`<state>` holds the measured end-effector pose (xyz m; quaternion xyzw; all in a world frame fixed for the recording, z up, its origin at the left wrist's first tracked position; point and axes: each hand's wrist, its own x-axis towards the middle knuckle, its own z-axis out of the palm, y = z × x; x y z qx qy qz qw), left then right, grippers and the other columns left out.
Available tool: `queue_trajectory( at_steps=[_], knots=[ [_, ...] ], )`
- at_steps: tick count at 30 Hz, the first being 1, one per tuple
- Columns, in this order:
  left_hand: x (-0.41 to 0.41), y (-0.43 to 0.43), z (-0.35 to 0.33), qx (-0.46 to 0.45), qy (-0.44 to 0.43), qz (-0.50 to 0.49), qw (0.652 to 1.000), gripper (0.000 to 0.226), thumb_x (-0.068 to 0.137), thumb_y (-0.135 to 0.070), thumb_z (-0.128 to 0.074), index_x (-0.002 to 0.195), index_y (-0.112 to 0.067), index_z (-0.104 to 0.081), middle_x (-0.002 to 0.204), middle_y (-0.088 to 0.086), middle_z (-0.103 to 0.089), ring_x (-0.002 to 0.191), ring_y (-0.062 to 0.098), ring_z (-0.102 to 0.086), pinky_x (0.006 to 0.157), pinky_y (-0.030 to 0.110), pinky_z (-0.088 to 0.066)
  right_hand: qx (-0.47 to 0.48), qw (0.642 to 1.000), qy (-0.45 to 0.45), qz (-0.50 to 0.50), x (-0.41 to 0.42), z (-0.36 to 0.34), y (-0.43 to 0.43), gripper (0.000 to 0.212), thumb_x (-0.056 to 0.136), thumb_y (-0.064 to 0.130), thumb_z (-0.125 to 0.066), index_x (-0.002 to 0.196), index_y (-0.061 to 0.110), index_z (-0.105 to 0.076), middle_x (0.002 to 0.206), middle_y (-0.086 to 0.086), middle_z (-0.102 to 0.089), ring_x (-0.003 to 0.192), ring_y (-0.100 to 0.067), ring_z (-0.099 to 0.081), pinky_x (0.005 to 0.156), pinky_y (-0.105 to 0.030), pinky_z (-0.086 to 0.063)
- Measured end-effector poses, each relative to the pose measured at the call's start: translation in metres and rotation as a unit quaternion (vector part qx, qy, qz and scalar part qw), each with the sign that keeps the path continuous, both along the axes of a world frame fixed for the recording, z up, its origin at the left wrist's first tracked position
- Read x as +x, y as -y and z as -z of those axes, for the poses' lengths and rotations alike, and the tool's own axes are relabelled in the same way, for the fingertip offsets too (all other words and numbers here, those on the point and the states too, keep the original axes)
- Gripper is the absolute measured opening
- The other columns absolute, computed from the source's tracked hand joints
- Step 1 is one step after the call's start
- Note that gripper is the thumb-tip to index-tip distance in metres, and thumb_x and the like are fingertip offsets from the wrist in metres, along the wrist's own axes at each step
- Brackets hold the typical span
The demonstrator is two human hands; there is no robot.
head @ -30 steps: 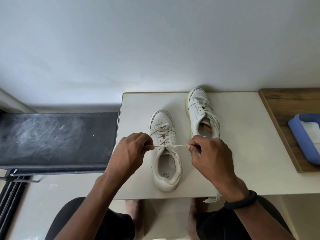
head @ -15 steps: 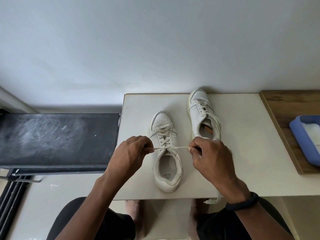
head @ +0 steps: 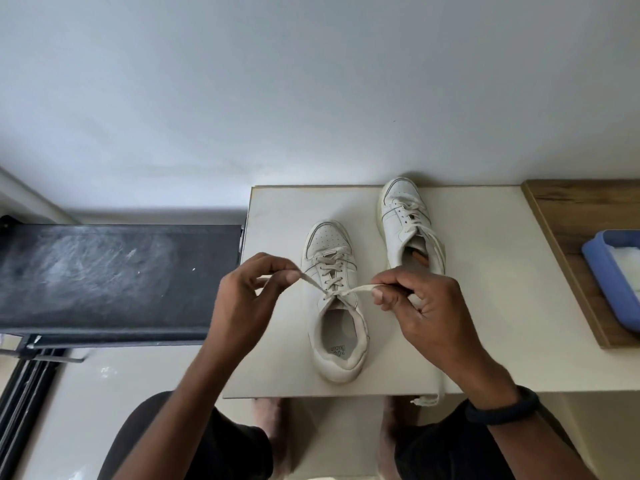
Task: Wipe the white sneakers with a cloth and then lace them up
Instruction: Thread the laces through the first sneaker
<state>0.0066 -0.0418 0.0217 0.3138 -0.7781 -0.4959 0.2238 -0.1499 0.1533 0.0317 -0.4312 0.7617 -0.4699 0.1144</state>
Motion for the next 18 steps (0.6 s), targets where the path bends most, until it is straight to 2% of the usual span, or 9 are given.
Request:
queue_trajectory(
  at_steps=[2, 5, 9, 12, 14, 16, 18],
  knots=[
    [-0.013, -0.012, 0.004, 0.054, -0.032, -0.024, 0.998, 0.006, 0.093, -0.019, -0.072, 0.087, -0.018, -0.073, 0.092, -0.013, -0.076, 0.083, 0.001, -0.067, 0.073, 0.012, -0.049, -0.052, 0.998, 0.006, 0.021, 0.007, 0.004, 0.013, 0.006, 0.089, 0.012, -0.072, 0.092, 0.009, -0.076, 0.085, 0.014, -0.072, 0.08, -0.005, -0.072, 0.072, -0.021, -0.057],
    [-0.029, -0.026, 0.01, 0.138, -0.079, -0.069, 0.985, 0.017, 0.096, -0.025, -0.067, 0.091, -0.009, -0.068, 0.094, -0.004, -0.079, 0.085, 0.016, -0.071, 0.069, 0.027, -0.056, -0.094, 0.99, 0.077, 0.067, 0.012, 0.013, 0.033, 0.004, 0.088, 0.011, -0.075, 0.091, 0.009, -0.075, 0.085, 0.008, -0.075, 0.083, -0.01, -0.073, 0.074, -0.024, -0.056],
    [-0.042, -0.043, 0.012, 0.204, -0.114, -0.133, 0.963, 0.024, 0.1, -0.026, -0.06, 0.09, -0.005, -0.062, 0.075, 0.002, -0.076, 0.068, 0.017, -0.069, 0.054, 0.021, -0.048, -0.087, 0.967, 0.223, 0.093, 0.018, 0.016, 0.05, 0.004, 0.094, 0.011, -0.069, 0.093, 0.013, -0.073, 0.09, 0.003, -0.077, 0.084, -0.013, -0.071, 0.073, -0.033, -0.057],
    [-0.048, -0.054, 0.017, 0.217, -0.123, -0.174, 0.953, 0.023, 0.1, -0.029, -0.06, 0.087, -0.01, -0.065, 0.064, -0.001, -0.064, 0.06, 0.012, -0.056, 0.056, 0.022, -0.044, -0.082, 0.944, 0.298, 0.116, 0.02, 0.015, 0.062, 0.01, 0.099, 0.012, -0.061, 0.095, 0.006, -0.068, 0.086, -0.003, -0.078, 0.075, -0.017, -0.069, 0.061, -0.031, -0.052],
    [-0.051, -0.058, 0.018, 0.226, -0.122, -0.19, 0.948, 0.025, 0.1, -0.032, -0.06, 0.088, -0.012, -0.07, 0.063, 0.0, -0.062, 0.059, 0.012, -0.057, 0.056, 0.022, -0.045, -0.091, 0.928, 0.329, 0.148, 0.023, 0.015, 0.069, 0.011, 0.099, 0.011, -0.061, 0.094, 0.006, -0.068, 0.074, -0.007, -0.074, 0.064, -0.012, -0.068, 0.058, -0.027, -0.052],
    [-0.051, -0.059, 0.018, 0.227, -0.117, -0.19, 0.948, 0.025, 0.099, -0.034, -0.061, 0.09, -0.014, -0.075, 0.066, 0.002, -0.067, 0.058, 0.011, -0.063, 0.054, 0.018, -0.046, -0.088, 0.921, 0.337, 0.172, 0.028, 0.016, 0.073, 0.012, 0.098, 0.015, -0.064, 0.089, 0.013, -0.071, 0.064, -0.004, -0.066, 0.053, -0.007, -0.056, 0.053, -0.023, -0.045],
    [-0.051, -0.059, 0.02, 0.215, -0.099, -0.181, 0.955, 0.026, 0.099, -0.035, -0.06, 0.094, -0.016, -0.077, 0.071, 0.004, -0.07, 0.053, 0.007, -0.061, 0.053, 0.018, -0.045, -0.069, 0.929, 0.318, 0.176, 0.031, 0.022, 0.075, 0.017, 0.098, 0.02, -0.063, 0.086, 0.021, -0.075, 0.062, 0.001, -0.063, 0.058, -0.009, -0.053, 0.06, -0.031, -0.048]
  ],
)
